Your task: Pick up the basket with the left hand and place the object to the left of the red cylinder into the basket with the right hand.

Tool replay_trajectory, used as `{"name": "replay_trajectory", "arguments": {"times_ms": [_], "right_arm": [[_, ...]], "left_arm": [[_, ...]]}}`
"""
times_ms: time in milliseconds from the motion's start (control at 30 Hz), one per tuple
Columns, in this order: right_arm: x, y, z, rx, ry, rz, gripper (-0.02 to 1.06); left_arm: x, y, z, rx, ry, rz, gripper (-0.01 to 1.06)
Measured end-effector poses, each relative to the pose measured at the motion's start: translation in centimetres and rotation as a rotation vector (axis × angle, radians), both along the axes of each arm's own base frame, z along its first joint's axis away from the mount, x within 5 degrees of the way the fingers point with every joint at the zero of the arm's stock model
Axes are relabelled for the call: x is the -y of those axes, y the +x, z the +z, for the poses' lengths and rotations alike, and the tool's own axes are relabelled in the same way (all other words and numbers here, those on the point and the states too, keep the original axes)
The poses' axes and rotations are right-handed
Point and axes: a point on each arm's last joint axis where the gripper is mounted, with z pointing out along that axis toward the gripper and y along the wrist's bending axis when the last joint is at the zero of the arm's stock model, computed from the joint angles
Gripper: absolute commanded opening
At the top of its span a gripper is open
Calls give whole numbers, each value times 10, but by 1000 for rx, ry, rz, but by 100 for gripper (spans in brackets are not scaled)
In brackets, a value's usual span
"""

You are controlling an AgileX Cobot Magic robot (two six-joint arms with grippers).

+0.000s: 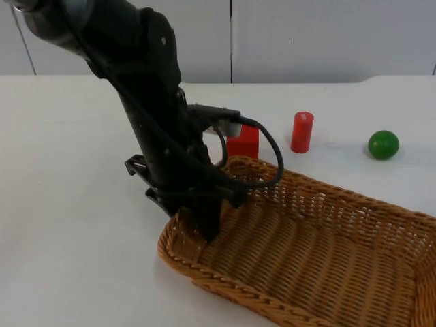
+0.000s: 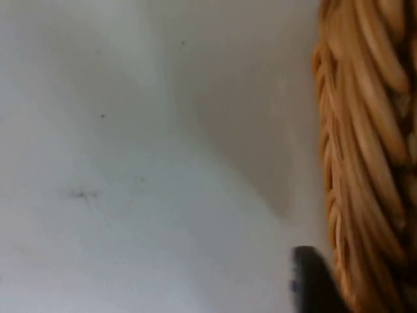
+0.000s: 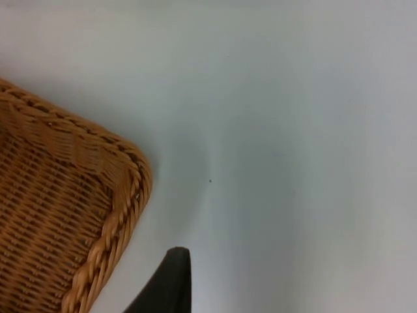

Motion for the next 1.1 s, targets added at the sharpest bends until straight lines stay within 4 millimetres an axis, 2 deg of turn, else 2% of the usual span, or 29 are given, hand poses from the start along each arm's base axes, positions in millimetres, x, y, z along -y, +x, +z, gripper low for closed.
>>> {"name": "replay_trajectory", "arguments": {"times_ms": [67, 333, 533, 667, 700, 800, 833, 867, 1033, 1067, 1100], "right_arm": [[0, 0, 0, 2, -2, 0, 105], [2, 0, 0, 6, -29, 3, 105], [2, 0, 0, 4, -27, 3, 105], [2, 0, 0, -5, -23, -3, 105], [2, 0, 0, -5, -23, -3, 105], [0, -1, -1, -14, 3, -9, 105], [0, -1, -1, -13, 5, -9, 105], [0, -1, -1, -13, 5, -9, 105], [-3, -1, -1, -19, 52, -13, 105], [-3, -1, -1, -19, 52, -13, 105], [-4, -1, -1, -18, 63, -12, 105]], "left_arm": [[0, 0, 0, 0, -5, 3, 2], [2, 0, 3, -36, -24, 33, 0], [-12, 1, 27, -54, -53, 75, 0], [-43, -3, 65, -16, -81, 136, 0], [-43, -3, 65, -16, -81, 136, 0], [-78, -18, 88, 12, -95, 206, 0], [-89, -23, 92, 14, -95, 229, 0], [-89, -23, 92, 14, -95, 229, 0], [-146, -50, 98, -6, -126, 352, 0], [-146, -50, 98, -6, -126, 352, 0], [-158, -56, 97, -14, -146, 387, 0]]}}
